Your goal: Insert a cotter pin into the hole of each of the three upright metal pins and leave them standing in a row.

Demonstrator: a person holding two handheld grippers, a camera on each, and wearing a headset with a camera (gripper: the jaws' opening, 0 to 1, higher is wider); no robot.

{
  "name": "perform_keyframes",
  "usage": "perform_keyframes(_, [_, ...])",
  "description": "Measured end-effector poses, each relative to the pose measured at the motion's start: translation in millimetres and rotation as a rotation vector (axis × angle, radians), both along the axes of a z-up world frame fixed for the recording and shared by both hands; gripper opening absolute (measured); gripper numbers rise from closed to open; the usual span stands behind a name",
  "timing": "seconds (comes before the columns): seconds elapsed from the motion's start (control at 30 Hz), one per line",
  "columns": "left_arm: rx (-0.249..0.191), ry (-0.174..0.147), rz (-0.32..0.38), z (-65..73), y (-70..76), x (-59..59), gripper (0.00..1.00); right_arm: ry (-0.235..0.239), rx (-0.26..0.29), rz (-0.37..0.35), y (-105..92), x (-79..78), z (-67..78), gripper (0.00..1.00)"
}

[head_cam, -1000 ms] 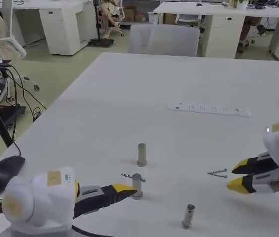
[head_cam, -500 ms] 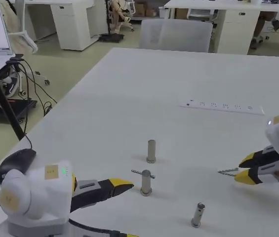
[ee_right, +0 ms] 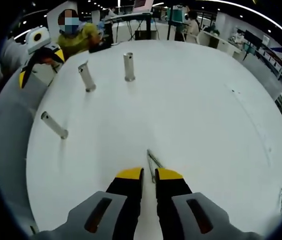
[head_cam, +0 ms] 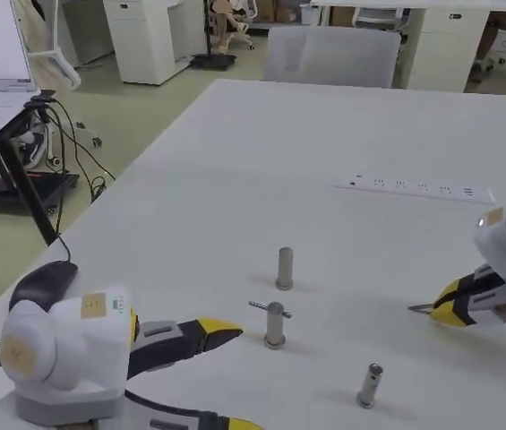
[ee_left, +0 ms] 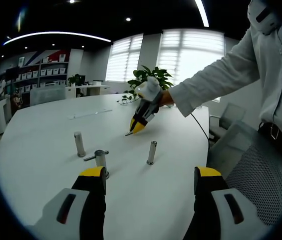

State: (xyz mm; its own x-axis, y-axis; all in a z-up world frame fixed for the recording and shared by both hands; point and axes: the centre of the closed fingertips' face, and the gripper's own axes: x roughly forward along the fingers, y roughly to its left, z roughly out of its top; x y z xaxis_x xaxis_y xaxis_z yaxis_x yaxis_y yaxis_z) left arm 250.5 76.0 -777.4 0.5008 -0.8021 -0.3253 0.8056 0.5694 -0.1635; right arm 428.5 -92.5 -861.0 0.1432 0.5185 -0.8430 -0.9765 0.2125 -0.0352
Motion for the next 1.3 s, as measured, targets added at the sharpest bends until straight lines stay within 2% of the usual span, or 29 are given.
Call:
perform_keyframes(0.17, [-0.001, 0.000, 0.004, 1.0, 0.5, 0.4, 0.72, -0.005, -0.040, 0.022, -4.2, 1.9, -6.1, 0.10])
perform_keyframes(0.33, [0.000, 0.001, 0.003, 1.1, 0.4, 0.3, 0.72, -0.008, -0.041, 0.033, -6.0, 3.0, -4.9, 0.05])
perform_keyframes(0.6, [-0.001, -0.001, -0.002, 1.8, -1.5, 0.5, 0.71, -0.022, -0.053, 0.086, -8.9, -6.4, -4.6, 0.04])
perform_keyframes(0.77, [-0.003, -0.003, -0.007, 2.7, -3.4, 0.4, 0.71, -0.014, -0.048, 0.086, -9.6, -11.0, -3.0, 0.03])
perform_keyframes(1.07, [-0.003, -0.015, -0.018, 7.0, -8.0, 1.6, 0.71, -0.014, -0.031, 0.092, -9.5, -20.8, 8.5, 0.02])
perform_keyframes(1.3, [-0.010, -0.033, -0.034, 13.5, -15.5, 3.3, 0.70, -0.031, -0.015, 0.104, -8.0, -33.3, 28.4, 0.02])
